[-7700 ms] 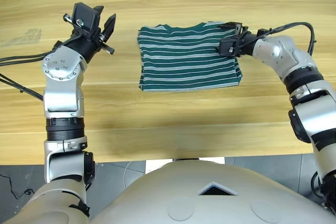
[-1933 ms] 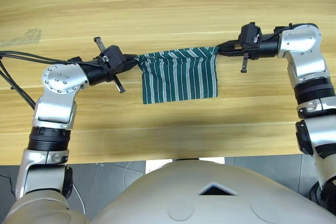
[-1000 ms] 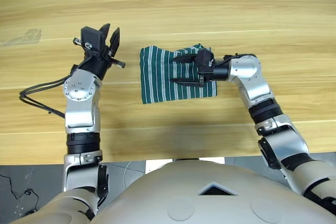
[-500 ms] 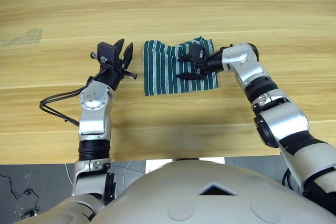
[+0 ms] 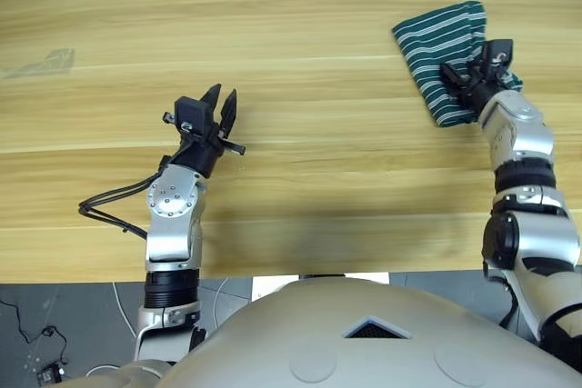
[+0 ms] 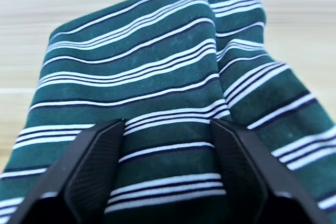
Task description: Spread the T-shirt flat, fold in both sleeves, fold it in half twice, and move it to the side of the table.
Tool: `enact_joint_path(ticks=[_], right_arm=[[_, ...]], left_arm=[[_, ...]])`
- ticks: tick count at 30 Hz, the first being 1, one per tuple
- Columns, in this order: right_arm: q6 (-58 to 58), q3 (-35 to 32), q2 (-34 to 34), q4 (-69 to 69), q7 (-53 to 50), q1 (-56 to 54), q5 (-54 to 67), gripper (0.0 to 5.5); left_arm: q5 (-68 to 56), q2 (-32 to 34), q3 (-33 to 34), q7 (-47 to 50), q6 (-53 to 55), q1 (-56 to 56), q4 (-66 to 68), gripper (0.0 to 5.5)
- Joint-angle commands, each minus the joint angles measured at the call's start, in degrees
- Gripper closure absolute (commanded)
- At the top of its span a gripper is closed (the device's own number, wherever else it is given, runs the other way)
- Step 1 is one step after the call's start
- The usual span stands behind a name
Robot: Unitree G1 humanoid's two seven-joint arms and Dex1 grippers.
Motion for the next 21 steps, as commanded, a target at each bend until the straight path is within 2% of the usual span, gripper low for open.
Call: enact_joint_path(ticks=[1, 4, 8, 11, 17, 21], right_arm=[[14.18, -1.39, 7.77, -26.52, -9.27, 18.91, 2.86, 2.47], [6.33, 0.28, 7.39, -28.7, -8.02, 17.6, 0.45, 2.47], [-19.68, -0.49, 6.76, -28.53, -7.36, 9.09, -3.15, 2.47], [-32.55, -1.33, 8.7, -27.42, -10.13, 5.25, -4.76, 2.47], [-58.48, 2.95, 16.18, -9.63, -14.05, 4.31, -11.32, 2.47], [-65.9, 7.48, 17.23, -3.77, -10.12, 4.99, -11.81, 2.47]], left_arm=[[0.09, -3.45, -3.0, 2.21, 2.04, 1.96, -2.6, 4.27], [0.56, -4.17, -3.86, 2.57, 1.98, 1.99, -1.84, 4.27], [2.28, -5.73, -4.66, 4.62, -1.02, -1.07, -1.82, 4.27], [1.95, -7.85, -3.51, 7.12, -3.47, -4.48, -2.42, 4.27], [3.39, -12.28, -0.41, 13.98, -11.21, -12.89, 1.43, 4.27], [11.42, -9.05, -1.1, 15.96, -22.83, -10.58, 9.07, 4.27]])
